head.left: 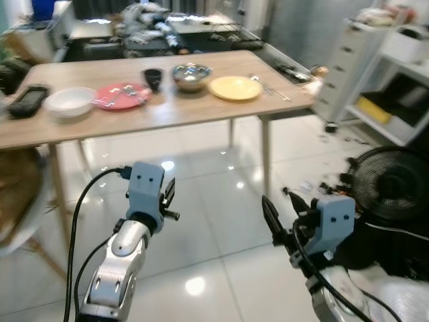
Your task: Setting the table
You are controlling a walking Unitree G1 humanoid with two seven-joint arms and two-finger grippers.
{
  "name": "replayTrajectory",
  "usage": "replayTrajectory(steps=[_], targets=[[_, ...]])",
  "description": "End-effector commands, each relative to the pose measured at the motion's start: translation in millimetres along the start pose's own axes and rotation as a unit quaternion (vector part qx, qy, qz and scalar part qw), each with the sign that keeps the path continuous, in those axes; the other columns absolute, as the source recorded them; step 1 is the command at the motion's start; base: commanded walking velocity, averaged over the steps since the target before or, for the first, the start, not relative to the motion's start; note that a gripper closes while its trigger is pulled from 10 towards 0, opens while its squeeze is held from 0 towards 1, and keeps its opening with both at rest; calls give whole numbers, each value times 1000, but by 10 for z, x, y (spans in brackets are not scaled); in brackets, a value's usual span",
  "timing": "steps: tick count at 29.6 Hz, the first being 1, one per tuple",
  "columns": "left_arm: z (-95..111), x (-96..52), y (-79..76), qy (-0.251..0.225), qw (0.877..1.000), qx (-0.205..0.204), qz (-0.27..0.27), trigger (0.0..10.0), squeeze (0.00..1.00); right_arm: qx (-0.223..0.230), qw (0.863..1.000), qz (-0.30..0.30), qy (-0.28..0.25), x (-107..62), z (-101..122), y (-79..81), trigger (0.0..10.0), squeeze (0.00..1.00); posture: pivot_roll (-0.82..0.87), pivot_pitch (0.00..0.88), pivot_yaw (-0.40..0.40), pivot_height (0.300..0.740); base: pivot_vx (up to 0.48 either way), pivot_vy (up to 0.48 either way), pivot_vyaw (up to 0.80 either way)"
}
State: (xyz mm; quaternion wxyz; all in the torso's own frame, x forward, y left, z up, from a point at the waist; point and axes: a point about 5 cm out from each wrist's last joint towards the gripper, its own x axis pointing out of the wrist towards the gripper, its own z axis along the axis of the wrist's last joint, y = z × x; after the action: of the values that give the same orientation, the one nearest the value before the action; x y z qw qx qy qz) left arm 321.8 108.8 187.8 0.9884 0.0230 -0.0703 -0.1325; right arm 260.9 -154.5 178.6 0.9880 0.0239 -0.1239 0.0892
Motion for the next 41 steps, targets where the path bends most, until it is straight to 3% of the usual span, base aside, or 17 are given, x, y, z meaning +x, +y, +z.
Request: replayTrajectory(steps=[1, 41], targets=[[-63, -47, 97, 12, 1000, 5, 16, 10000, 0, 5, 1000, 6, 3, 2, -17, 50, 10000, 0, -35, 79, 78, 740, 368, 0, 0], [-46, -41, 105, 8, 1000, 8, 15, 10000, 0, -8, 1000, 5, -1, 49, -18, 46, 10000, 0, -25, 65, 79, 740, 461, 0, 0]])
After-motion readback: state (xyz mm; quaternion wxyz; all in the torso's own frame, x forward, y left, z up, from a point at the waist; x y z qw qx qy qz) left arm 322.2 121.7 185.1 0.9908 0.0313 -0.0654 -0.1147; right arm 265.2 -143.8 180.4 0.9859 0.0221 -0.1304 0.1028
